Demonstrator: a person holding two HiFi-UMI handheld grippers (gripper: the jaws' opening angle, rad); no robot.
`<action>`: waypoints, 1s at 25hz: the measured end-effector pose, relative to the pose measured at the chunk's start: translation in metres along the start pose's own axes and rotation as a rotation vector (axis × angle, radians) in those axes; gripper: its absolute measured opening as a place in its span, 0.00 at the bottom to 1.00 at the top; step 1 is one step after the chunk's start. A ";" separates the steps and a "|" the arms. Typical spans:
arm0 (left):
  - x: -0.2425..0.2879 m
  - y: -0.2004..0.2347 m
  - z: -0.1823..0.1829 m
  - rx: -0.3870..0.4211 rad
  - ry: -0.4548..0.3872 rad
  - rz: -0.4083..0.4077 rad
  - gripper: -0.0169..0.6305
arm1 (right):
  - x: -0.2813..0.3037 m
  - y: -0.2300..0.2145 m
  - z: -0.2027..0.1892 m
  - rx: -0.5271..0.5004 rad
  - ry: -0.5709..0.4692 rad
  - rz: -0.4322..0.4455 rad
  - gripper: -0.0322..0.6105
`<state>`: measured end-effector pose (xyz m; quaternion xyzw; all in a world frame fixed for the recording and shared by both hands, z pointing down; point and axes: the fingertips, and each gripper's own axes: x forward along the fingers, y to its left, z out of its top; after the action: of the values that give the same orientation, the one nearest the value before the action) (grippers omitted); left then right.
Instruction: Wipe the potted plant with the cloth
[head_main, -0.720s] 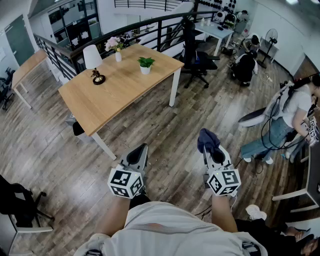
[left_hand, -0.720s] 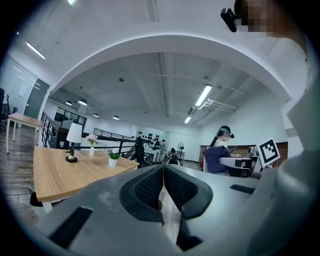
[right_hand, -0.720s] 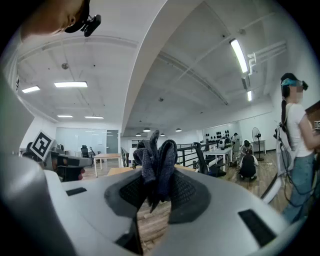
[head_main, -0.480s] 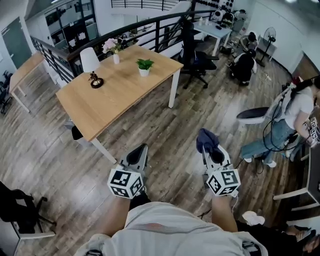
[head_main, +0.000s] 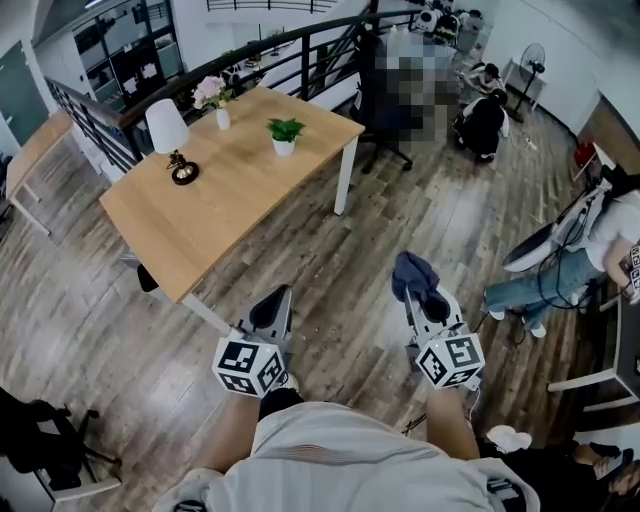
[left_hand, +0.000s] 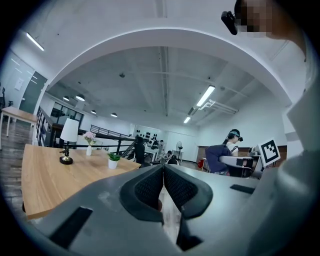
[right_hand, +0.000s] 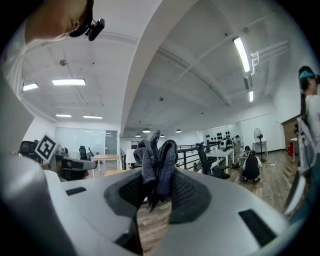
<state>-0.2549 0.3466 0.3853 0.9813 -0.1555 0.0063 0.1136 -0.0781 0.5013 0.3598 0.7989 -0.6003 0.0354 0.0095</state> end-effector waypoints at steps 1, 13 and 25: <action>0.003 0.008 0.002 -0.003 -0.001 -0.003 0.06 | 0.008 0.003 0.002 0.016 -0.012 0.010 0.29; 0.025 0.107 0.026 -0.036 0.000 -0.032 0.06 | 0.108 0.050 0.016 0.043 -0.015 0.047 0.29; 0.091 0.170 0.027 -0.080 0.018 0.060 0.06 | 0.223 0.017 0.009 0.075 0.025 0.165 0.29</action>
<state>-0.2214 0.1559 0.4006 0.9707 -0.1841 0.0125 0.1540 -0.0322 0.2819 0.3655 0.7462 -0.6620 0.0685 -0.0156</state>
